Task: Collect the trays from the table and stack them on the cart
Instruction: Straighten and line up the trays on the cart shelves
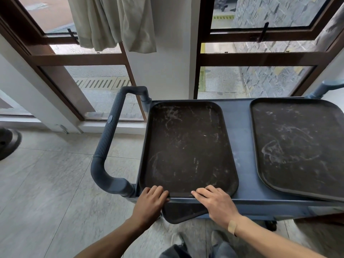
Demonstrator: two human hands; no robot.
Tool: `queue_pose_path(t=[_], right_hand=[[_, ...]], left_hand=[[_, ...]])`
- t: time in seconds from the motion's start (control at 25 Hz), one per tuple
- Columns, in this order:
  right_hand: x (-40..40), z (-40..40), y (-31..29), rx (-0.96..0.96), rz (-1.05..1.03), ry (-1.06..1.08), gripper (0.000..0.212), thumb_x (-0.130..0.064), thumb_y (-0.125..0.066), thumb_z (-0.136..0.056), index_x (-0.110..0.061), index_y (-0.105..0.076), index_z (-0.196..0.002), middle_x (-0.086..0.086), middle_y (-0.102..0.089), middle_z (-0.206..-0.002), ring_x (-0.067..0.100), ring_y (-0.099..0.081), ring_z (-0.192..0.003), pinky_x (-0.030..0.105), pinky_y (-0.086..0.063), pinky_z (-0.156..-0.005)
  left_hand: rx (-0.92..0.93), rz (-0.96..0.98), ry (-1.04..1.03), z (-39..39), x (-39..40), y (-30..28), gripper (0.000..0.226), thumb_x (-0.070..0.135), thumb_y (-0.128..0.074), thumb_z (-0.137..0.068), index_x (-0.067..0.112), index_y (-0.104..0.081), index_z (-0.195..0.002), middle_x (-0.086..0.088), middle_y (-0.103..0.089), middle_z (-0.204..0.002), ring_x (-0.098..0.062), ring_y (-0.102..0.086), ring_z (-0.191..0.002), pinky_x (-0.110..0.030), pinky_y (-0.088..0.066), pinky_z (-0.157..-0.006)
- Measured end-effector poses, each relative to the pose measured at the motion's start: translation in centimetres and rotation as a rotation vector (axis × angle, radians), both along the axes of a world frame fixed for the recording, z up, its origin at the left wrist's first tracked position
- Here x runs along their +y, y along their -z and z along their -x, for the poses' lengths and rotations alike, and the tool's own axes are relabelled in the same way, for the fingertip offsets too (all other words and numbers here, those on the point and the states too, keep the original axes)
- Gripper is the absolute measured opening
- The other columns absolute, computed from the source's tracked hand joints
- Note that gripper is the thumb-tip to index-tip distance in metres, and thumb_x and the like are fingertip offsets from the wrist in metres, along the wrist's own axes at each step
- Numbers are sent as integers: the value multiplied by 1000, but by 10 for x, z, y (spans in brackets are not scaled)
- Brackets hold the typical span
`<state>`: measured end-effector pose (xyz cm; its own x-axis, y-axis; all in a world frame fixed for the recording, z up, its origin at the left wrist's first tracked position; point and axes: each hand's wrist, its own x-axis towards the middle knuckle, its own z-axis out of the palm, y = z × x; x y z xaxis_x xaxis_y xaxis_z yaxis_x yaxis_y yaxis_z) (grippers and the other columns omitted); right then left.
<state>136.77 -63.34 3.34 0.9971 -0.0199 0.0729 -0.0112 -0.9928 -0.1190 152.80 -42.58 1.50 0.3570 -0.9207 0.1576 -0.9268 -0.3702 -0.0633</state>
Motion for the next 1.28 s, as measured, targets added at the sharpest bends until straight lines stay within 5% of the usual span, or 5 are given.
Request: queue_pose_path(t=[0.24, 0.4, 0.6, 1.04, 1.28], right_hand=[[-4, 0, 1, 24, 1, -49, 64, -8, -83, -50, -23, -72, -111, -12, -68, -98, 12, -64, -77, 21, -52, -53], [-6, -2, 0, 41, 11, -84, 41, -36, -75, -73, -26, -70, -113, -12, -67, -99, 9, -62, -80, 21, -52, -57], [-32, 4, -9, 38, 38, -4, 46, -54, -59, -80, -28, -69, -116, -11, -67, -105, 11, -64, -91, 26, -53, -67], [-213, 97, -38, -15, 40, 404, 52, -53, -65, -81, -20, -66, -122, 1, -65, -117, 26, -61, -107, 41, -52, -79], [-313, 181, -34, 84, 51, 505, 59, -62, -45, -88, -27, -53, -136, -2, -54, -134, 22, -48, -124, 40, -44, -90]], left_hand=[[47, -50, 65, -11, -2, -10, 27, 42, -45, -91, 25, -65, -85, 7, -57, -77, -15, -54, -66, -28, -45, -59], [114, -82, 72, -14, -6, -14, 29, 50, -49, -89, 25, -61, -82, 7, -55, -78, -16, -52, -69, -30, -44, -60], [136, -83, 108, -10, -41, -21, 41, 62, -43, -88, 27, -64, -92, 8, -61, -90, -15, -57, -79, -31, -49, -67], [190, 28, 103, 65, -221, -40, 39, 60, -47, -87, 29, -64, -104, 8, -63, -103, -16, -60, -92, -33, -50, -77], [214, -2, 104, 125, -313, -34, 48, 62, -44, -85, 24, -64, -109, 4, -63, -107, -20, -61, -99, -35, -49, -83]])
